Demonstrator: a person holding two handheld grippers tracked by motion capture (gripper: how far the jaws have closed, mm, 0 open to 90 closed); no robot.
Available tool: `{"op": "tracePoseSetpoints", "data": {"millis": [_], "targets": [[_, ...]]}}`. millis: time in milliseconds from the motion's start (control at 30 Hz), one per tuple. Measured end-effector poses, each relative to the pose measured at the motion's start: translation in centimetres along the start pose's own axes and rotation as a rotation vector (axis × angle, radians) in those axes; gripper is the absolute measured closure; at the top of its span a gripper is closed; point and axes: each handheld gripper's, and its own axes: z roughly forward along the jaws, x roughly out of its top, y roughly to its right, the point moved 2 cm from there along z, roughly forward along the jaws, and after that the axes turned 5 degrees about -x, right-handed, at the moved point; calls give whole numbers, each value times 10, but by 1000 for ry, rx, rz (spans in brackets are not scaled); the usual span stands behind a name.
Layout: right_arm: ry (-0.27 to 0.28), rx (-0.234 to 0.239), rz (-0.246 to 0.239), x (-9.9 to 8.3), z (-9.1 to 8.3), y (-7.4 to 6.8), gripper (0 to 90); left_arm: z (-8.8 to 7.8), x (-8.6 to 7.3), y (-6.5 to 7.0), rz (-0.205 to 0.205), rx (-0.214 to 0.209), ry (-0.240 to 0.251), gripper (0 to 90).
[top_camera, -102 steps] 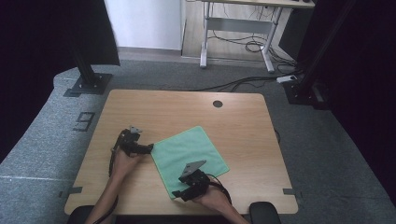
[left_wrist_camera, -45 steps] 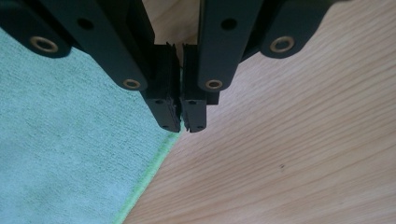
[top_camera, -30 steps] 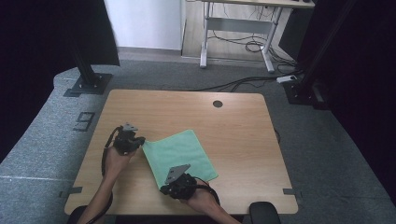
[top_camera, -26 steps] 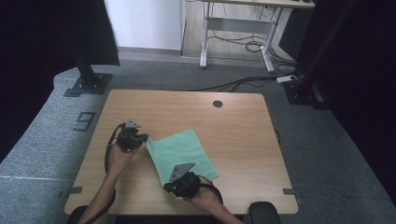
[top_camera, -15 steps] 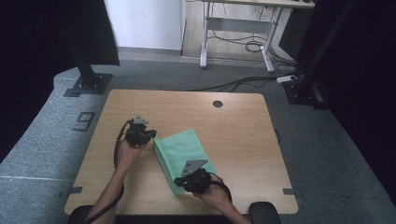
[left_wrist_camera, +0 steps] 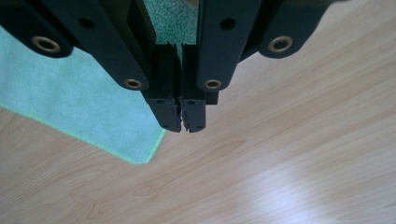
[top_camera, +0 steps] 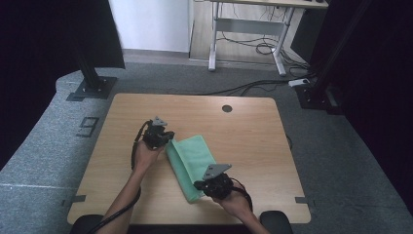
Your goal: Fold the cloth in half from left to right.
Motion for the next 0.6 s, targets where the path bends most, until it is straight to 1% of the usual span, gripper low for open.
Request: {"op": "tracePoseSetpoints", "data": {"millis": [67, 133, 200, 233, 333, 433, 600], "targets": [[-1, -3, 5, -1, -1, 2, 856, 2, 2, 1, 3, -1, -2, 864], [1, -18, 14, -5, -5, 6, 856, 8, 7, 5, 8, -8, 2, 864], [0, -20, 17, -6, -7, 8, 856, 10, 9, 6, 9, -10, 4, 864], [1, -27, 23, -8, -9, 10, 856, 14, 12, 9, 15, -13, 5, 864], [0, -35, 30, -10, -12, 13, 856, 17, 15, 10, 20, -15, 4, 864], [-1, -52, 39, -15, -16, 18, 856, 25, 21, 15, 24, -28, 6, 864], [-3, -71, 59, -21, -22, 25, 857, 35, 26, 19, 34, -33, 0, 864]]}}
